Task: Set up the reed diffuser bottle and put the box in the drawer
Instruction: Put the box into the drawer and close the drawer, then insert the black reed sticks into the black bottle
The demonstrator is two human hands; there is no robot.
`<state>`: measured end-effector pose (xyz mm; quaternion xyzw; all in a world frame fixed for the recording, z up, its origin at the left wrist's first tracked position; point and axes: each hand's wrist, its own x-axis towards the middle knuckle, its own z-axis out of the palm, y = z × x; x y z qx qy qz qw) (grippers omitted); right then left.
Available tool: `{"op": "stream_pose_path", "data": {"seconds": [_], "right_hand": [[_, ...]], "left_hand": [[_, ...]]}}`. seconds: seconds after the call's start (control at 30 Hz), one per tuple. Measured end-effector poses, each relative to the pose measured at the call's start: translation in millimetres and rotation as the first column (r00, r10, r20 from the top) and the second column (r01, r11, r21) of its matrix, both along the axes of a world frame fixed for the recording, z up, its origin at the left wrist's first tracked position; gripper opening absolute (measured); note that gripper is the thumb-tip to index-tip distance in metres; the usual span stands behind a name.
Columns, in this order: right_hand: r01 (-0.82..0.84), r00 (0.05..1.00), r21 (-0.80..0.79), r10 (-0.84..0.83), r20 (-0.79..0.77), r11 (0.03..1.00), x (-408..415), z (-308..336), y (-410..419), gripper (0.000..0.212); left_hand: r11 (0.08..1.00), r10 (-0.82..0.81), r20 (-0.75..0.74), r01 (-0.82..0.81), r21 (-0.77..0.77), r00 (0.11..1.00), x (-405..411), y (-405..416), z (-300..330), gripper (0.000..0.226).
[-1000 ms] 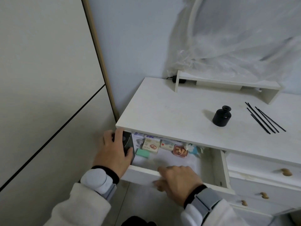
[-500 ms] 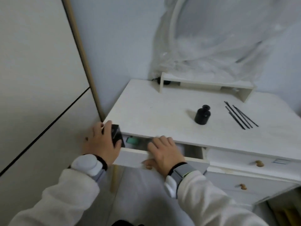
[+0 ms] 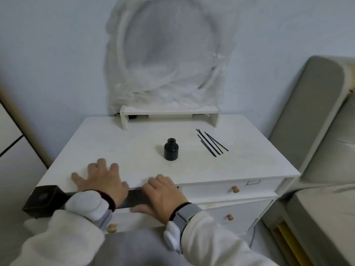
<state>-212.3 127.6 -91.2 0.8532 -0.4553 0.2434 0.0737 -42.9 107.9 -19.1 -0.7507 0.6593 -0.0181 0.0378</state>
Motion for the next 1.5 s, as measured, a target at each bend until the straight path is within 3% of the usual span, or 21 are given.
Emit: {"op": "stream_pose_path", "data": {"seconds": [0.17,0.33,0.5,0.67,0.77,0.97,1.1,1.27,1.33,1.4,1.5], "right_hand": [[0.122,0.990,0.030,-0.124,0.072,0.992,-70,12,2,0.037],[0.193,0.974,0.007,-0.193,0.117,0.981,-105,27,3,0.037],[0.215,0.968,0.055,-0.220,0.122,0.975,-109,41,-16,0.035],[0.289,0.890,0.346,-0.384,0.247,0.893,-112,48,-48,0.036],[0.292,0.872,0.425,-0.421,0.250,0.857,-103,51,-68,0.046],[0.278,0.875,0.478,-0.425,0.232,0.833,-91,49,-96,0.051],[0.341,0.853,0.422,-0.465,0.237,0.840,-85,40,-97,0.040],[0.380,0.876,0.434,-0.468,0.116,0.817,-100,48,-103,0.056],[0.447,0.865,0.423,-0.501,0.019,0.788,-120,61,-108,0.040],[0.608,0.774,0.412,-0.622,-0.118,0.678,-141,78,-114,0.024],[0.740,0.641,0.449,-0.727,-0.245,0.501,-162,92,-120,0.021]], "left_hand": [[0.984,-0.179,-0.052,0.180,0.016,0.983,-85,-7,6,0.048],[0.977,-0.211,-0.091,0.211,-0.007,0.973,-135,-15,12,0.048],[0.983,-0.182,-0.185,0.171,-0.072,0.966,-128,-21,15,0.047],[0.973,-0.222,-0.378,0.178,-0.146,0.899,-117,-41,13,0.058],[0.969,-0.238,-0.436,0.183,-0.166,0.868,-120,-55,8,0.061],[0.969,-0.242,-0.495,0.185,-0.161,0.835,-123,-80,-3,0.051],[0.972,-0.234,-0.553,0.179,-0.152,0.800,-122,-90,-13,0.046],[0.969,-0.239,-0.653,0.130,-0.212,0.718,-123,-101,-25,0.046],[0.966,-0.239,-0.693,0.092,-0.243,0.680,-123,-104,-31,0.046],[0.961,-0.245,-0.724,0.062,-0.270,0.644,-124,-106,-36,0.046],[0.955,-0.256,-0.760,0.032,-0.296,0.597,-127,-108,-45,0.044]]}}
